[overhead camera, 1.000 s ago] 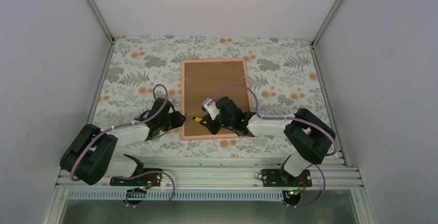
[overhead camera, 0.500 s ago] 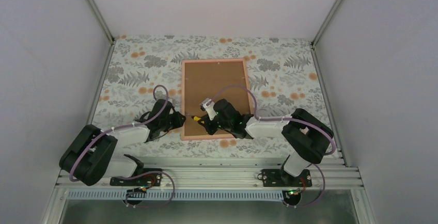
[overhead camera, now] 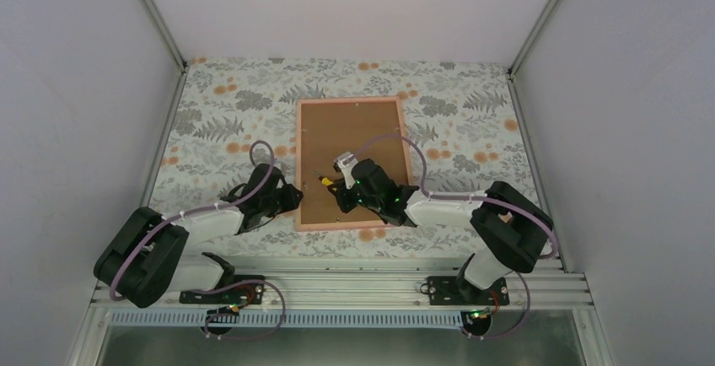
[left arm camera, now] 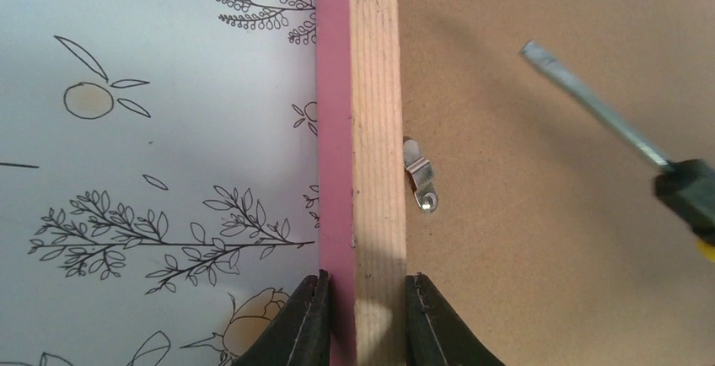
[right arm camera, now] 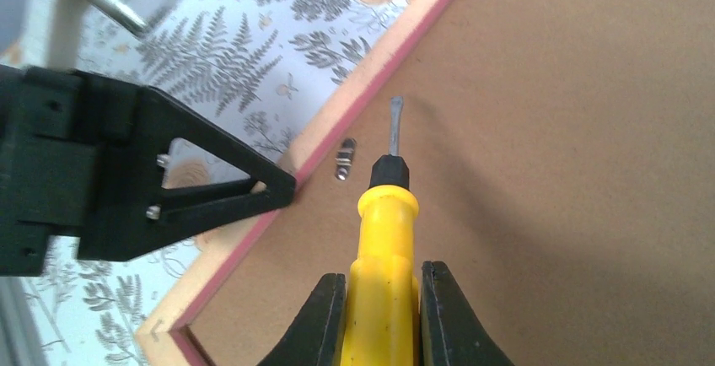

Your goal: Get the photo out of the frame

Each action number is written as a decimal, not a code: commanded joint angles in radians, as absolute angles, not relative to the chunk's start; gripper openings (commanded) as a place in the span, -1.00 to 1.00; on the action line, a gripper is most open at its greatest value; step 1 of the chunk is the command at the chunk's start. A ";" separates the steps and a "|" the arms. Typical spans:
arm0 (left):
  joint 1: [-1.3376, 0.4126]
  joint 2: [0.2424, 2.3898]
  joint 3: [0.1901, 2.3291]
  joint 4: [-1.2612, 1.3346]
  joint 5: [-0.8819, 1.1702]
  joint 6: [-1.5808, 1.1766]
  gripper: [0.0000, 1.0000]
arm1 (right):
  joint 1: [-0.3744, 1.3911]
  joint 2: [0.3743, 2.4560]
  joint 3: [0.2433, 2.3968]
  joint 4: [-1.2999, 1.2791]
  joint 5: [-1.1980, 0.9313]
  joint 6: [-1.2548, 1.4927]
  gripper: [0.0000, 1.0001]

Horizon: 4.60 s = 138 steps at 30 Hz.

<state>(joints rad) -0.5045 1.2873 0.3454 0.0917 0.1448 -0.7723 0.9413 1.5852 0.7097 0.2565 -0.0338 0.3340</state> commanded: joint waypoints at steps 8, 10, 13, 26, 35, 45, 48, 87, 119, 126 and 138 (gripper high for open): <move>-0.551 1.225 0.279 -0.113 0.180 -0.786 -0.83 | 0.943 1.557 0.740 0.214 -0.111 0.275 -0.92; -0.551 1.225 0.283 -0.118 0.168 -0.785 -0.83 | 0.949 1.573 0.748 0.186 -0.148 0.267 -0.92; -0.553 1.241 0.295 -0.111 0.169 -0.785 -0.83 | 0.981 1.567 0.739 0.158 -0.160 0.258 -0.92; -0.556 1.242 0.281 -0.086 0.167 -0.806 -0.83 | 1.007 1.590 0.724 0.143 -0.123 0.305 -0.92; -0.558 1.237 0.268 -0.078 0.167 -0.817 -0.83 | 1.007 1.589 0.738 0.112 -0.001 0.364 -0.92; -0.558 1.225 0.261 -0.079 0.158 -0.831 -0.83 | 1.008 1.541 0.724 0.073 0.086 0.412 -0.92; -0.558 1.226 0.261 -0.077 0.158 -0.830 -0.83 | 1.008 1.535 0.722 0.082 0.053 0.403 -0.92; -0.373 1.753 0.870 -0.132 0.056 -0.401 -0.36 | 0.836 1.604 0.819 0.213 -0.005 0.263 -0.92; -0.443 1.626 0.674 -0.066 0.122 -0.519 -0.69 | 0.826 1.876 1.006 0.253 -0.056 0.251 -0.92; -0.447 1.628 0.668 -0.060 0.124 -0.524 -0.70 | 0.811 1.904 1.024 0.260 -0.032 0.269 -0.92; -0.448 1.613 0.659 -0.063 0.107 -0.536 -0.72 | 0.788 1.927 1.040 0.260 0.021 0.329 -0.92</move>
<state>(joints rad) -0.4328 1.6112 0.6945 -0.0048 0.0551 -0.4999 0.8101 1.8992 1.0187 0.2474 -0.0669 0.2813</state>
